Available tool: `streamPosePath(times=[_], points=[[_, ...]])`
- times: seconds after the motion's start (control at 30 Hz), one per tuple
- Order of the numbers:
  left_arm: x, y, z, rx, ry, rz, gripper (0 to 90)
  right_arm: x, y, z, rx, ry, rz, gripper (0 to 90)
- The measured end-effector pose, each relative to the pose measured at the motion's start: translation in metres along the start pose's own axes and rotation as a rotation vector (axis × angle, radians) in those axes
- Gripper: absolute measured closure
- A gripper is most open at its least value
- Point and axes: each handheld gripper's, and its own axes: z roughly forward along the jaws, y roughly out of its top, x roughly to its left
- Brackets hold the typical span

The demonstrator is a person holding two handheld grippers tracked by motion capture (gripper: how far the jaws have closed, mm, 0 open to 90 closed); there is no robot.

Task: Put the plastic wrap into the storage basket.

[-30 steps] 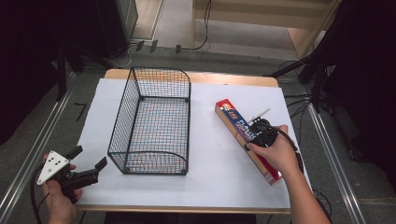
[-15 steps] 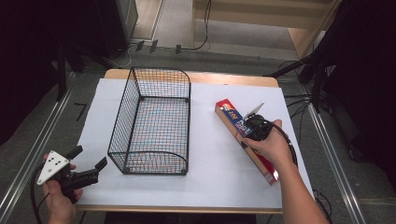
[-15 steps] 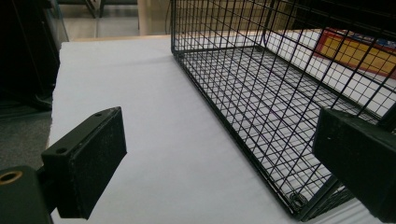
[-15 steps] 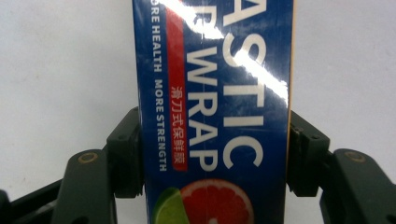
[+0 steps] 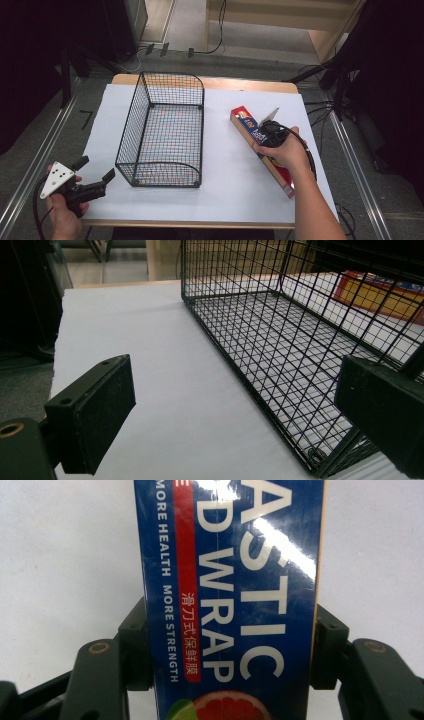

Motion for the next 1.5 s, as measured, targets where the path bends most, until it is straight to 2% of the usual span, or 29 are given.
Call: streamPosePath(times=[0.2, 0.37, 0.63, 0.87, 1.17, 1.3, 1.5], points=[[0.001, 0.0, 0.0, 0.001, 0.0, 0.0, 3.5, 0.001, 0.004, 0.0, 0.035, -0.003, 0.014, 39.4], [0.001, 0.0, 0.0, 0.002, -0.001, 0.0, 3.5, 0.001, 0.005, 0.001, 0.042, -0.004, 0.02, 39.2], [0.001, 0.0, 0.0, 0.002, -0.002, 0.0, 3.5, 0.002, 0.007, 0.001, 0.056, -0.014, 0.001, 39.4], [0.001, 0.0, 0.001, 0.007, -0.004, 0.003, 3.5, -0.002, 0.009, 0.002, 0.07, 0.017, 0.002, 38.6], [0.0, -0.001, 0.002, 0.01, -0.008, 0.002, 3.5, -0.002, 0.011, 0.005, 0.075, 0.02, 0.007, 38.9], [0.0, -0.001, 0.002, 0.011, -0.012, 0.003, 3.5, -0.004, 0.012, 0.005, 0.084, 0.03, -0.006, 39.8], [0.0, 0.0, 0.002, 0.012, -0.01, 0.004, 3.5, -0.001, 0.013, 0.006, 0.09, 0.013, -0.011, 39.9]])
